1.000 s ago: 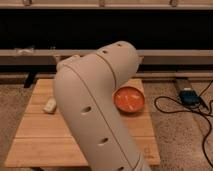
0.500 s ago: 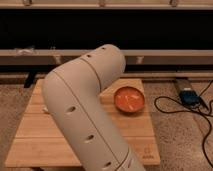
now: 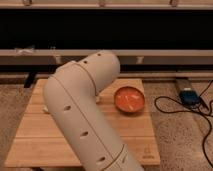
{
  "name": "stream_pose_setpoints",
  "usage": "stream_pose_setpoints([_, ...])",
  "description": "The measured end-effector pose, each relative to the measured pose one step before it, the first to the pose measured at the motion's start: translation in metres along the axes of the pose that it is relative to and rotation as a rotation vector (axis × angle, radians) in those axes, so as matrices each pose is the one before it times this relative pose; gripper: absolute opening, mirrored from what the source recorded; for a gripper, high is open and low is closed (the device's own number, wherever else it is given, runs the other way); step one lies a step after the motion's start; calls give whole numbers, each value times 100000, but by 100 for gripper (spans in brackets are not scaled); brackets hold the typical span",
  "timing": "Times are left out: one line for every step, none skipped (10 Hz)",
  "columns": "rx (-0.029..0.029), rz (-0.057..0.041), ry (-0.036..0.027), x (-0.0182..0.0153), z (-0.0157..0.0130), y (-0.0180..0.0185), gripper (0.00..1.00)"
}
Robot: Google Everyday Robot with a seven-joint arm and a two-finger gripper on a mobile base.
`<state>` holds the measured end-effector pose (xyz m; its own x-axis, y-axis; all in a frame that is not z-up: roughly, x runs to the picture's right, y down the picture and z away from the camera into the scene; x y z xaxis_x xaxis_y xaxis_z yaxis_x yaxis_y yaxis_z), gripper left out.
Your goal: Place the pepper in the ceramic bowl
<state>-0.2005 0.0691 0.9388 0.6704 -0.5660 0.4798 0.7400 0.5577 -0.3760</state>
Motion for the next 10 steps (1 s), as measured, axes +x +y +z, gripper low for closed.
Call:
stream_pose_setpoints([-2352,349,-431,75,179,284,41])
stream_pose_setpoints([-1239,-108,-448,-153,18,86,30])
stream_pose_setpoints([486,-194,-1124,-528,-434,-26,20])
stream_pose_setpoints([1153,-364,-970,-267,-968,138,10])
stream_pose_setpoints([1937,31,-2034,-558,-1540,75,2])
stream_pose_setpoints([1555,-131,-1452,-509,-1228,-67,0])
stream_pose_setpoints([1874,110,-1556,-398,-1428,-95,0])
stream_pose_setpoints([2718,565,-1889,-192,-2149,-52,0])
stream_pose_setpoints([3182,526,-1885,-133,-2594,-86,0])
stream_pose_setpoints([2261,86,-895,-166,-1936,-121,0])
